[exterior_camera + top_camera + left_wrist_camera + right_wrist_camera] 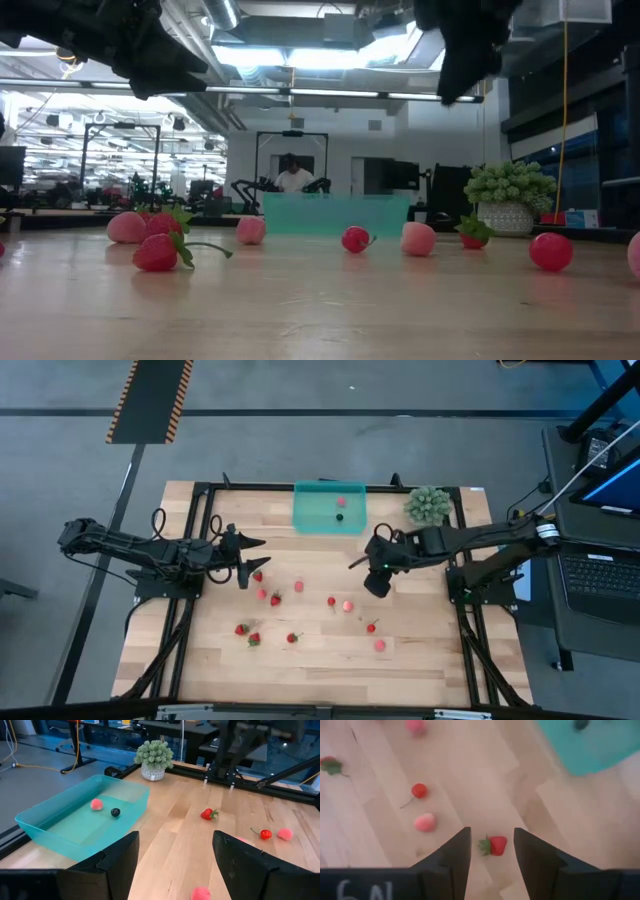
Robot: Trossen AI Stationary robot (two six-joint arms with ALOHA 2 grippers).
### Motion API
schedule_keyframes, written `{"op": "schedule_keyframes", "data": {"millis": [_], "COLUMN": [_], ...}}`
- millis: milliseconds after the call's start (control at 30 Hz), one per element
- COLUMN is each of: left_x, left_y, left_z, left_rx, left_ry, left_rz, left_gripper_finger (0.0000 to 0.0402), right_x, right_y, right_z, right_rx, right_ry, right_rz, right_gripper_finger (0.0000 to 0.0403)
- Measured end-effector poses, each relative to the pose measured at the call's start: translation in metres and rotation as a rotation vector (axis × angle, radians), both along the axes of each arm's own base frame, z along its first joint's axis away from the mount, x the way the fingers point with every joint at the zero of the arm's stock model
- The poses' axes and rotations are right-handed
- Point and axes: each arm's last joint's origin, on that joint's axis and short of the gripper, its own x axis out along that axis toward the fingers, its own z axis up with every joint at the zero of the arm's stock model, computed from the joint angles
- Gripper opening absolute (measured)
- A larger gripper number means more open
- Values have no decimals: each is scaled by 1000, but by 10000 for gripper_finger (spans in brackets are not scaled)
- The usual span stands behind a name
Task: Pick and placing Produce into tupperware
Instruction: Put the strawberry into the blue basket
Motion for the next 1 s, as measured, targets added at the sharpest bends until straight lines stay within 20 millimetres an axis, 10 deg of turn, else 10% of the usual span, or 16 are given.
{"op": "schedule_keyframes", "data": {"millis": [267,700,1000], "left_x": [0,0,0], "left_y": [0,0,0], "left_z": [0,0,0], "left_rx": [1,1,2], "left_ry": [0,0,0], "left_rz": [0,0,-1], "left_gripper_finger": [246,246,246], "right_x": [-4,-5,-5], "right_y": [1,2,2], "right_z": [-57,-64,-64], "right_rx": [44,-15,-5], "right_ry": [-2,40,45], "right_rz": [-8,199,194], "right_gripper_finger": [151,157,275]}}
